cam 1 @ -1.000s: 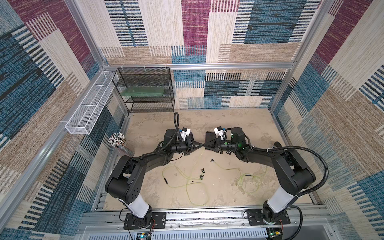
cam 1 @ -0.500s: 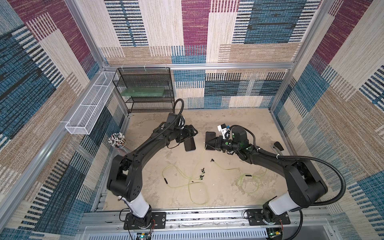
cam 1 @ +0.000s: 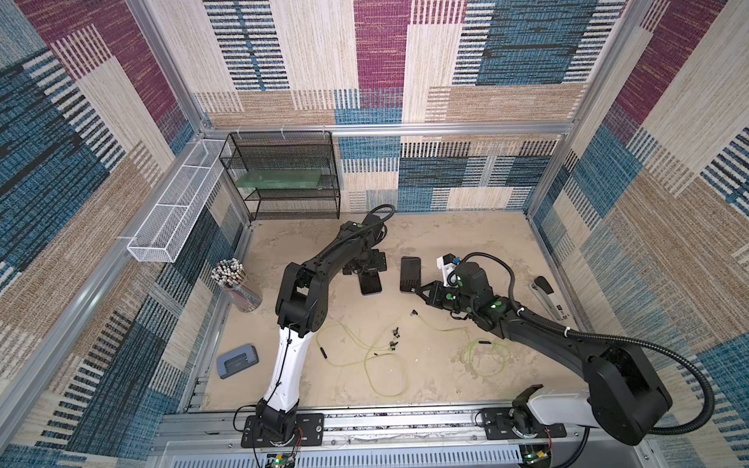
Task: Plug wired earphones into phones
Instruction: Move the phone to the center of the board.
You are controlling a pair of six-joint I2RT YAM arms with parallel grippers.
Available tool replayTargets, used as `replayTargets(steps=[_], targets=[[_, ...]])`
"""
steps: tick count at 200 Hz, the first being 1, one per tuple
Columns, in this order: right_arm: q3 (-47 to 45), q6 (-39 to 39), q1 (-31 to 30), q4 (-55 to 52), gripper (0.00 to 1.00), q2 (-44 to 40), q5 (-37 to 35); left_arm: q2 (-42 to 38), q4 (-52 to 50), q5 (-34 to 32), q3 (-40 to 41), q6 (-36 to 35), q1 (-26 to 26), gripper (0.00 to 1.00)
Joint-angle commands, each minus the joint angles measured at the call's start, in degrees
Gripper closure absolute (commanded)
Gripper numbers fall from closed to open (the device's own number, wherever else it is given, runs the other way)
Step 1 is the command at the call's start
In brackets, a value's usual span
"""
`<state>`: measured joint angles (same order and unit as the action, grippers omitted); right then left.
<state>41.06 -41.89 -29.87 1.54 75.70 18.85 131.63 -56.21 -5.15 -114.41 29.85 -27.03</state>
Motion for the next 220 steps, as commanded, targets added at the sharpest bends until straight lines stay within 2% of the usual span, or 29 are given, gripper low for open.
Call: replayTargets(steps=[1, 67, 79, 93, 130, 177, 220], targets=[[-0.6, 1.5, 0.6, 0.2, 1.0, -0.6, -0.4, 1.9, -3.1, -1.6, -1.6, -0.4, -1.0, 0.01], [-1.1, 1.4, 1.0, 0.2, 1.0, -0.5, -0.2, 7.0, -3.7, -0.5, -6.2, 4.1, -1.2, 0.01], [-1.1, 1.4, 1.0, 0.1, 1.0, -0.6, -0.4, 7.3, -4.0, -0.3, -5.8, 6.7, -1.1, 0.0], [-1.2, 1.4, 1.0, 0.2, 1.0, -0.7, -0.4, 7.8, -3.5, 2.3, -5.0, 10.1, -0.7, 0.07], [-2.0, 0.3, 1.3, 1.7, 1.0, -0.7, 0.3, 10.2, -4.2, 6.3, -6.1, 14.0, -0.8, 0.1], [-1.9, 0.5, 1.4, 0.6, 1.0, -1.5, -0.7, 12.5, -8.1, 8.8, -6.9, 13.4, -0.6, 0.14], [-2.0, 0.1, 1.3, 1.3, 1.0, -1.3, -0.7, 14.9, -11.4, 9.9, -8.6, 9.5, -0.5, 0.16]])
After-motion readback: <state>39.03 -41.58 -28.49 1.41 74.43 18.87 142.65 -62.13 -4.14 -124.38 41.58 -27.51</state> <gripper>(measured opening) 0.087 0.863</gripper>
